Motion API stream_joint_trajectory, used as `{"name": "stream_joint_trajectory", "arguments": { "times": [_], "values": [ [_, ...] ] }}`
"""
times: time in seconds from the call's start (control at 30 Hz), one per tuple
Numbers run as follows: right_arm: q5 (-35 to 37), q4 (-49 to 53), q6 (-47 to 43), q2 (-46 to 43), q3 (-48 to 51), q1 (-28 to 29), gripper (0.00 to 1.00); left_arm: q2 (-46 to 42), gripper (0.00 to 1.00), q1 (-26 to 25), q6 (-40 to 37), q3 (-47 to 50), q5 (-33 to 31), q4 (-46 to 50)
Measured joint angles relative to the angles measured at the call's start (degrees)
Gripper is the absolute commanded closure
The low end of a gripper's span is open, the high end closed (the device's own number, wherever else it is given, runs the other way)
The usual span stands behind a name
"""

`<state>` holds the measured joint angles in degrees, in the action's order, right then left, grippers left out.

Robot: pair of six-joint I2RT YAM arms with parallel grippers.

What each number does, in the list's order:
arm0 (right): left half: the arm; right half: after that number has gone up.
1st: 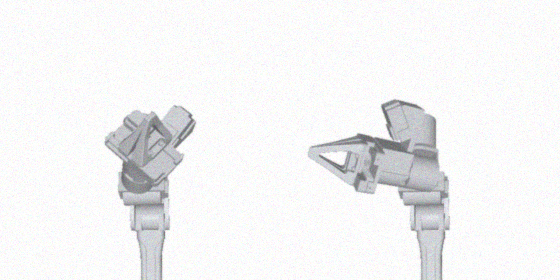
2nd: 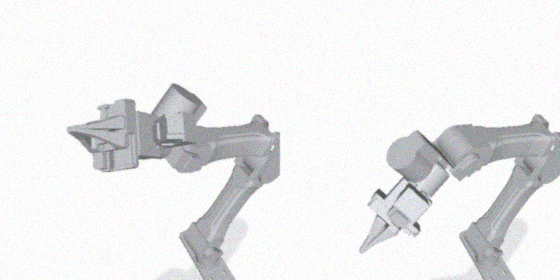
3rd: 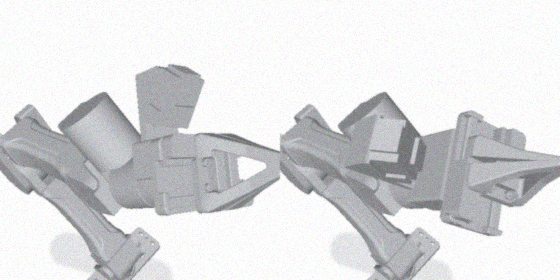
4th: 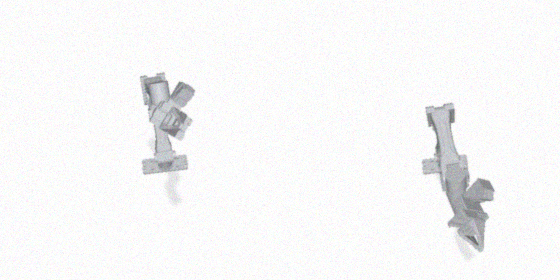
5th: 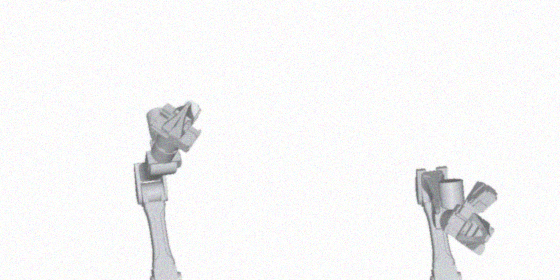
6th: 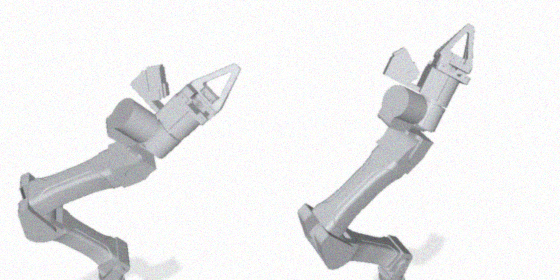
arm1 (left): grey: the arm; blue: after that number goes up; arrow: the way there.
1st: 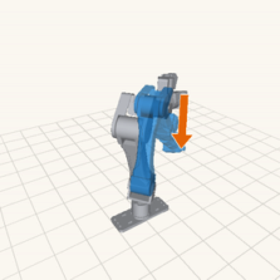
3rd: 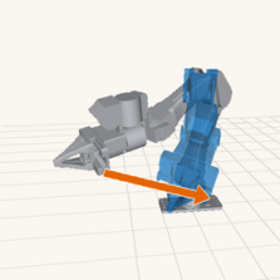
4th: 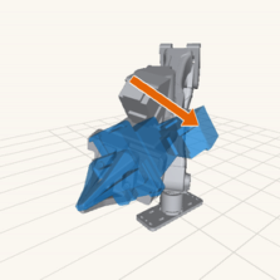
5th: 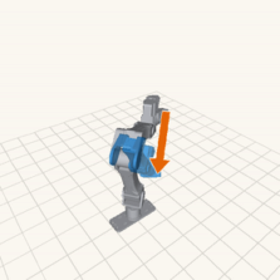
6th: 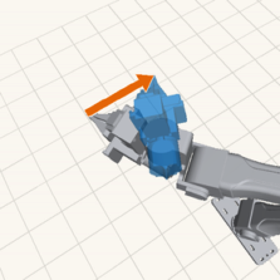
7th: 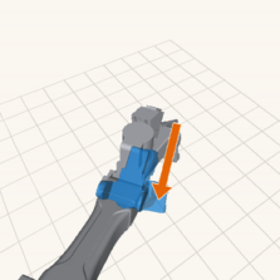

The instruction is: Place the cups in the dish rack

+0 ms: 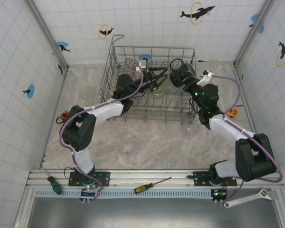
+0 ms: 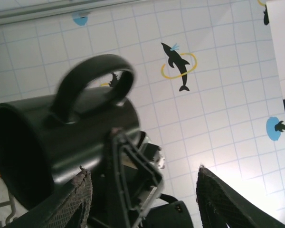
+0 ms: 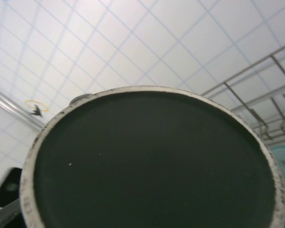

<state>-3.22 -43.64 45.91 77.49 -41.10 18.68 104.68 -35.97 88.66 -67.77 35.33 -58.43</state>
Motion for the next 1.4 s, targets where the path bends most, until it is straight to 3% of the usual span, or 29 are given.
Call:
{"name": "stream_joint_trajectory", "arguments": {
  "times": [0.37, 0.83, 1.4],
  "values": [
    [5.57, 4.63, -9.68, -0.02, 0.79, 1.31, 0.60, -6.25, 0.31, 0.87, -3.06, 4.15, 1.79, 0.70],
    [12.50, 7.19, -30.77, 4.74, 0.79, 6.49, 0.60, -19.56, 0.28, 5.53, -20.17, 7.10, 1.07, 21.18],
    [14.47, 5.73, -38.69, 10.08, 0.74, 5.95, 0.60, -21.18, 0.28, 7.17, -25.92, 9.88, -0.20, 29.73]
  ]
}}
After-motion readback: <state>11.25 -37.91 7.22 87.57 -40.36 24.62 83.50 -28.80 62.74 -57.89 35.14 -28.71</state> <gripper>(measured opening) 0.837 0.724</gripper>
